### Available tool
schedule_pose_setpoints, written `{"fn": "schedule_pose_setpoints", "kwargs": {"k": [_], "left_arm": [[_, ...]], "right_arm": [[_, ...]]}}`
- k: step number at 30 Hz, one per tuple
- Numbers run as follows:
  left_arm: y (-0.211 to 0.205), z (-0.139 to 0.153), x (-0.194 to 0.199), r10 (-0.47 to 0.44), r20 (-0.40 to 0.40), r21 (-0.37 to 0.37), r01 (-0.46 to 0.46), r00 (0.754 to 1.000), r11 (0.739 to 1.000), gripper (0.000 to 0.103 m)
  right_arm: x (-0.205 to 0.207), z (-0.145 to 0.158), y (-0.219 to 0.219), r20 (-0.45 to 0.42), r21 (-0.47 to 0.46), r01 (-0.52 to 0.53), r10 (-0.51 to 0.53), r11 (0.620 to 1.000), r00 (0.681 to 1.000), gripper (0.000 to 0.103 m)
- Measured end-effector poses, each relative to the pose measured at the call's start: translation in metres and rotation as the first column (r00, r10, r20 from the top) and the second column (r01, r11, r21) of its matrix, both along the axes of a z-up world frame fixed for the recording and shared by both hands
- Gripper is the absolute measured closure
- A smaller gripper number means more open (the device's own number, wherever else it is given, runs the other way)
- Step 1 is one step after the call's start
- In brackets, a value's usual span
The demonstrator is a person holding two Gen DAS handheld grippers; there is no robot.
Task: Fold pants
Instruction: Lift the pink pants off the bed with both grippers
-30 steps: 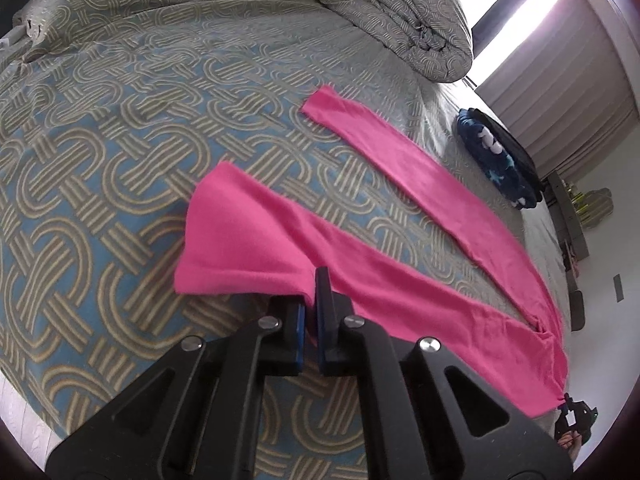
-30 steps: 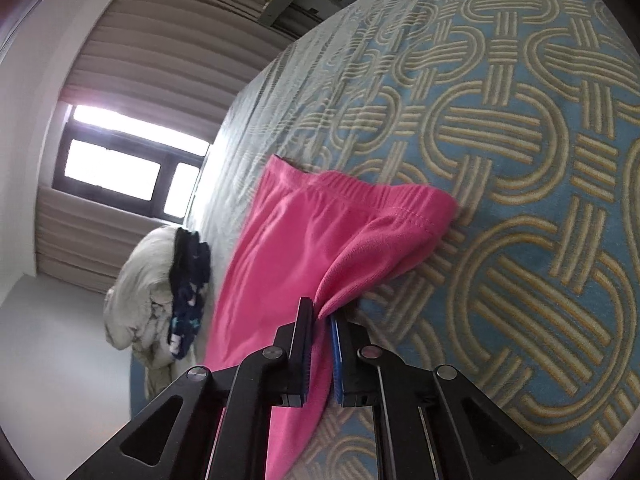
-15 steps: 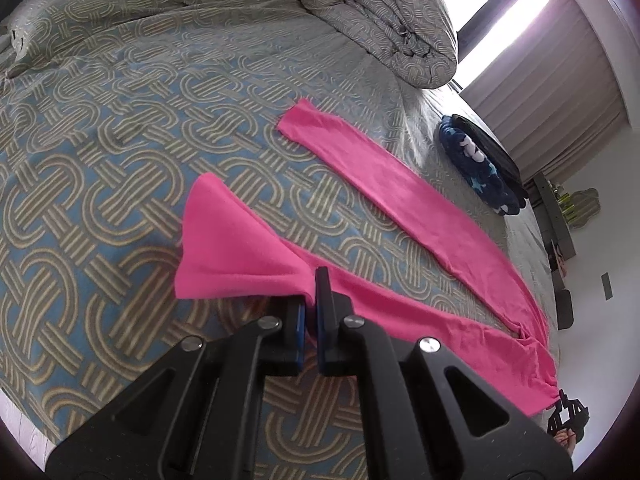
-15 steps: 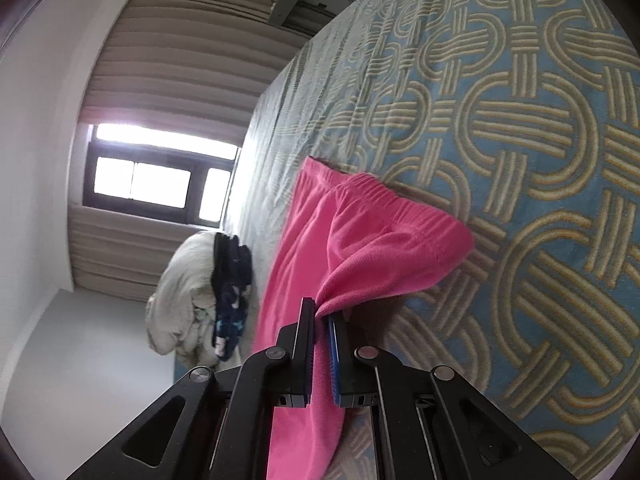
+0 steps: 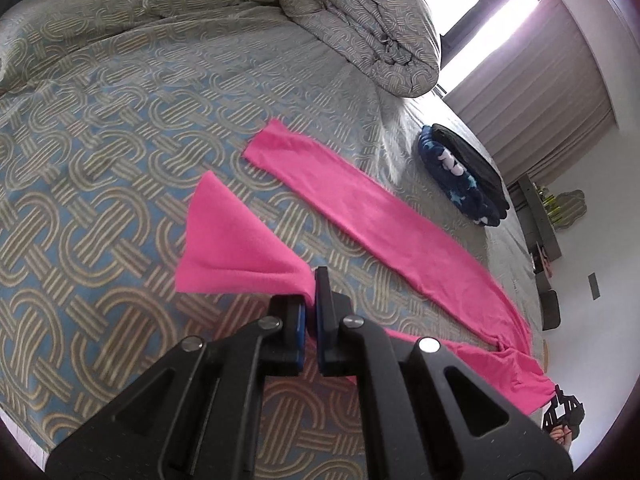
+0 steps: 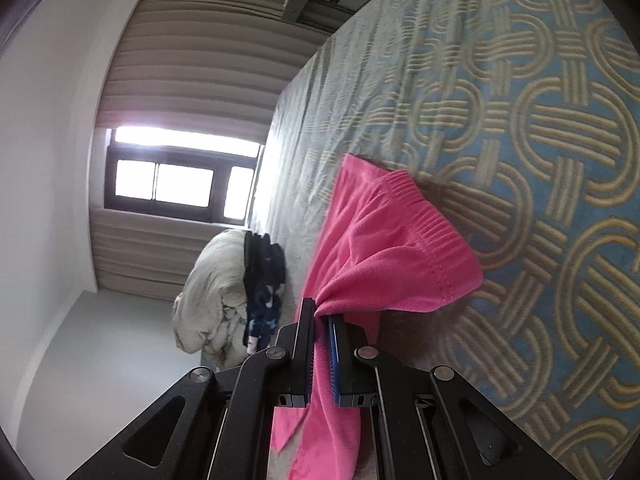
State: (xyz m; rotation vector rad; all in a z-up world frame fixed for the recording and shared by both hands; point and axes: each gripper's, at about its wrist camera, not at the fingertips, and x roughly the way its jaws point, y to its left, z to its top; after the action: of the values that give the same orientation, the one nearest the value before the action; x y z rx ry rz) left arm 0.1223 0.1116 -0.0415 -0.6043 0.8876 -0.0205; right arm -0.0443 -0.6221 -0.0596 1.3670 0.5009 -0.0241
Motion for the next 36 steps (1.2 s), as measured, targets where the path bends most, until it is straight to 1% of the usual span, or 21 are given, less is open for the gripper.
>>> {"fn": "schedule_pose_setpoints", "kwargs": {"k": [8, 12, 16, 20, 25, 27, 33, 36], "left_arm": [[-0.001, 0.019, 0.032, -0.023, 0.015, 0.003, 0.023, 1.0, 1.0, 0.098], [0.003, 0.024, 0.055, -0.025, 0.01, -0.022, 0.025, 1.0, 0.999, 0.098], [0.005, 0.026, 0.081, -0.036, -0.01, -0.009, 0.036, 0.999, 0.999, 0.098], [0.005, 0.025, 0.11, -0.035, -0.035, 0.011, 0.036, 0.999, 0.999, 0.098], [0.001, 0.017, 0.143, -0.033, -0.067, 0.045, 0.036, 0.997, 0.998, 0.098], [0.0, 0.008, 0.158, -0.029, -0.086, 0.047, 0.033, 0.996, 0.998, 0.098], [0.001, -0.022, 0.195, -0.001, -0.156, 0.039, 0.007, 0.988, 0.999, 0.098], [0.001, -0.037, 0.208, 0.009, -0.192, 0.04, -0.001, 0.981, 0.999, 0.098]], "right_arm": [[0.036, 0.024, 0.004, 0.018, -0.004, -0.039, 0.039, 0.999, 0.999, 0.098], [0.056, 0.034, -0.002, 0.027, -0.005, -0.047, 0.047, 0.999, 0.999, 0.098], [0.076, 0.037, -0.006, 0.022, 0.001, -0.049, 0.049, 0.999, 0.999, 0.098], [0.105, 0.039, -0.009, 0.011, 0.012, -0.055, 0.055, 0.998, 0.998, 0.098], [0.139, 0.033, -0.014, -0.029, -0.002, -0.048, 0.048, 0.999, 0.998, 0.098], [0.152, 0.027, -0.017, -0.051, -0.007, -0.048, 0.047, 0.999, 0.998, 0.098], [0.196, 0.001, -0.026, -0.116, 0.019, -0.045, 0.046, 0.999, 0.992, 0.098], [0.211, -0.006, -0.031, -0.142, 0.0, -0.035, 0.035, 0.999, 0.989, 0.098]]}}
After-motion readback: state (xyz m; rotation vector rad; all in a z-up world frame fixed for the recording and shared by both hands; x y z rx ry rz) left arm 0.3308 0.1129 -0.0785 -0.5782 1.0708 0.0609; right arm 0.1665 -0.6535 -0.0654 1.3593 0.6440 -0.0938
